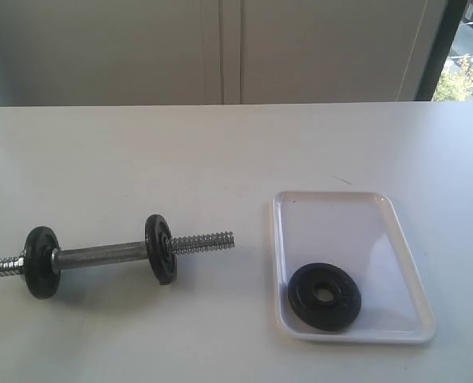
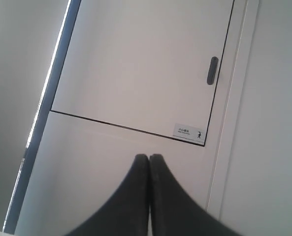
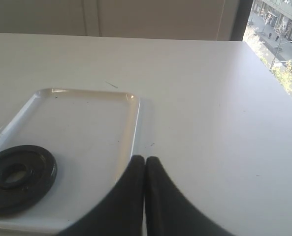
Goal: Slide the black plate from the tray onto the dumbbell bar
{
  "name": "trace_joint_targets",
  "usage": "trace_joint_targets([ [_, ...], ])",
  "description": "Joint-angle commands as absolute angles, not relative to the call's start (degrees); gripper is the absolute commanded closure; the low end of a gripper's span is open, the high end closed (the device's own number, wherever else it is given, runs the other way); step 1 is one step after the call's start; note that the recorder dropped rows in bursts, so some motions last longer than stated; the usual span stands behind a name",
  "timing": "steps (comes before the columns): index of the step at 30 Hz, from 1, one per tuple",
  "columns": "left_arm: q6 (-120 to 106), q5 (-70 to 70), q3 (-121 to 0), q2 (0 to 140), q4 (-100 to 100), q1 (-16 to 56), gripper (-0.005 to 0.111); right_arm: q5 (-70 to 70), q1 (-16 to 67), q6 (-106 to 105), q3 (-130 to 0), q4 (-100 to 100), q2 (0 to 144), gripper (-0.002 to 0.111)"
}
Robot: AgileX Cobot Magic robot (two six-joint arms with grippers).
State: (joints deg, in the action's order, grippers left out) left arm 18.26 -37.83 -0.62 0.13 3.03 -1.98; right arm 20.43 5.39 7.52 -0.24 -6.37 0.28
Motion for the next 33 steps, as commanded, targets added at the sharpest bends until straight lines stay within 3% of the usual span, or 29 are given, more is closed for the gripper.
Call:
trace_joint_targets([
  [1, 18.45, -37.52, -2.88, 1.82, 2.92, -1.58, 0.107, 20.11, 6.03, 7.74, 0.0, -6.28, 0.0, 0.108],
  [10, 18.45, -36.89, -3.45, 7.67, 1.34, -1.58, 0.107, 20.0, 8.27, 7.74, 0.0, -6.45, 0.0, 0.108],
  [22, 18.45, -39.93, -3.45, 12.91, -0.52, -1.58, 0.107, 6.26, 11.56, 7.74, 0.0, -6.45, 0.0, 0.108],
  [33, 18.45, -45.75, -4.62, 17.81, -4.07, -1.58, 0.107, 4.77, 11.56, 7.74, 0.0, -6.45, 0.0, 0.108],
])
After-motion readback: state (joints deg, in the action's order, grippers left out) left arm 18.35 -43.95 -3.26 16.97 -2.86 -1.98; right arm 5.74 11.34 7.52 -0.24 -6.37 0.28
